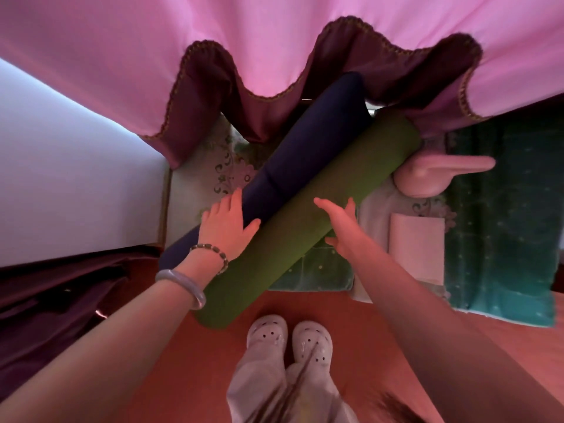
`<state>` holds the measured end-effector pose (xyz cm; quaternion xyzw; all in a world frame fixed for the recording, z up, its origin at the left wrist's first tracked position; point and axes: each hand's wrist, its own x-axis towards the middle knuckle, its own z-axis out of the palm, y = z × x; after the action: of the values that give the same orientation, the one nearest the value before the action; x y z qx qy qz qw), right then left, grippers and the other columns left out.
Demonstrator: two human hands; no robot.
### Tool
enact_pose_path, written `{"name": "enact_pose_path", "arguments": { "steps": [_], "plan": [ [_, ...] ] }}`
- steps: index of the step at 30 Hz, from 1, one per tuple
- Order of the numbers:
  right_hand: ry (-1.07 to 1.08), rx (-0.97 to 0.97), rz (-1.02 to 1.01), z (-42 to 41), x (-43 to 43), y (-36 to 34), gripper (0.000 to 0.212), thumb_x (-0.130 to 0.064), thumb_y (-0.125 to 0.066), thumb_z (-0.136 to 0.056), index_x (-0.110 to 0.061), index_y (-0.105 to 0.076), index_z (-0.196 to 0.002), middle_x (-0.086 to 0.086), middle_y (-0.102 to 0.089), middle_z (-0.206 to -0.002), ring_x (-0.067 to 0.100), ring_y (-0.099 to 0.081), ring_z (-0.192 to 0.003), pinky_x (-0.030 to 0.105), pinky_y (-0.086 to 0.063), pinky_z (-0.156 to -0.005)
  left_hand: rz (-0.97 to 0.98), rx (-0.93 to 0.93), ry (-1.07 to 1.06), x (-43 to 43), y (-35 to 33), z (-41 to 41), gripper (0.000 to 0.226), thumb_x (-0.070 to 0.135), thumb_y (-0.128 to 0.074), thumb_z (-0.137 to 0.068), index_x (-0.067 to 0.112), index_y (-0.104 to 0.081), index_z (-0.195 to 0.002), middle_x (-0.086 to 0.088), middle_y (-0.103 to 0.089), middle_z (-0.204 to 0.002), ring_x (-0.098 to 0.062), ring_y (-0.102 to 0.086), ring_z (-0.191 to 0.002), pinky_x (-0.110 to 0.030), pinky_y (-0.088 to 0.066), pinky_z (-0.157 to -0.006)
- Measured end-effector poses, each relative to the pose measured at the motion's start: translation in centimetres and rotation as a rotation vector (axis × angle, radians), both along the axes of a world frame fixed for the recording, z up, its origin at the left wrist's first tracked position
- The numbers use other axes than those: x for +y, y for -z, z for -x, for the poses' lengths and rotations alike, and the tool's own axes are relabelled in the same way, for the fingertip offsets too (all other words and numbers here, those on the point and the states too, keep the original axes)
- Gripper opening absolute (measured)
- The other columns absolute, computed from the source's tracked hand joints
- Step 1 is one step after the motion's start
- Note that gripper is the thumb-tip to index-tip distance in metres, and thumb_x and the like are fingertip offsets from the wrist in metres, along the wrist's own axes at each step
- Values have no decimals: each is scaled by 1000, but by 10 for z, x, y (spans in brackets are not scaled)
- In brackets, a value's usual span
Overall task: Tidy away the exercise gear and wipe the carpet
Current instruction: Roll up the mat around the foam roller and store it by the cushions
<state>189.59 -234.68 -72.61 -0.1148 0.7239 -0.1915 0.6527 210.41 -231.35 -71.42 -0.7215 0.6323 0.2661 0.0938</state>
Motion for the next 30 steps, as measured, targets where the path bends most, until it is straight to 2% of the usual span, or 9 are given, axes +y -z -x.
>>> {"name": "enact_pose_path", "arguments": {
  "steps": [6, 10, 14, 17, 21, 24, 27, 28, 30],
  "plan": [
    [-90, 4, 66, 6, 1, -12, 98, -30, -70, -81, -32, 0, -150, 1, -16, -157, 26, -25, -141, 52, -25, -112, -20, -19, -36, -6, -8, -2, 76, 45, -47, -92, 11, -10, -148, -11, -26, -151, -30, -28, -136, -45, -27, -107],
    [-181, 79, 219, 11, 4, -44, 95, -22, -72, -80, -28, -8, -150, 6, -17, -157, 23, -24, -141, 46, -30, -112, -16, 115, 3, -2, -38, 10, 76, 42, -52, -90, 14, -13, -149, -8, -25, -152, -29, -25, -138, -47, -25, -108],
    [-365, 151, 360, 20, 10, -101, 89, -11, -72, -79, -19, -18, -149, 13, -25, -153, 22, -26, -141, 35, -30, -111, -33, 293, 28, -4, -89, 14, 80, 44, -59, -86, 17, -16, -148, -5, -26, -152, -26, -25, -139, -49, -25, -111],
    [-460, 155, 415, 30, 13, -164, 82, -6, -71, -79, -17, -25, -146, 17, -35, -145, 26, -38, -133, 33, -38, -103, -43, 491, -52, -5, -148, 20, 77, 36, -66, -84, 18, -24, -146, -4, -34, -148, -21, -34, -134, -41, -30, -110],
    [-493, 157, 492, 51, 15, -274, 84, -5, -74, -77, -22, -28, -145, 13, -41, -137, 24, -48, -120, 31, -47, -91, 17, 775, -279, -7, -259, 40, 61, 23, -71, -81, 26, -41, -135, 2, -50, -131, -12, -48, -121, -29, -38, -101],
    [-464, 153, 588, 73, 18, -371, 84, -5, -75, -76, -22, -28, -144, 10, -43, -134, 22, -49, -118, 24, -48, -85, 113, 874, -255, -8, -354, 55, 60, 18, -75, -78, 30, -45, -129, 7, -55, -123, -7, -52, -116, -26, -42, -97],
    [-436, 151, 673, 97, 27, -466, 84, -2, -74, -76, -22, -29, -143, 11, -44, -136, 25, -48, -122, 34, -48, -95, 163, 955, -202, -5, -442, 70, 67, 13, -77, -76, 34, -41, -129, 8, -54, -125, -6, -51, -117, -25, -42, -98],
    [-427, 153, 690, 105, 31, -495, 83, 0, -74, -77, -22, -29, -144, 11, -44, -137, 24, -47, -123, 33, -46, -96, 176, 966, -180, -3, -468, 75, 71, 12, -77, -75, 34, -39, -131, 8, -53, -126, -6, -50, -119, -24, -41, -98],
    [-384, 161, 737, 121, 40, -549, 83, 3, -72, -77, -20, -28, -144, 11, -42, -137, 19, -47, -121, 21, -46, -92, 168, 973, -136, 0, -515, 86, 79, 10, -78, -73, 31, -34, -135, 5, -49, -130, -7, -47, -121, -21, -40, -97]
  ]
}}
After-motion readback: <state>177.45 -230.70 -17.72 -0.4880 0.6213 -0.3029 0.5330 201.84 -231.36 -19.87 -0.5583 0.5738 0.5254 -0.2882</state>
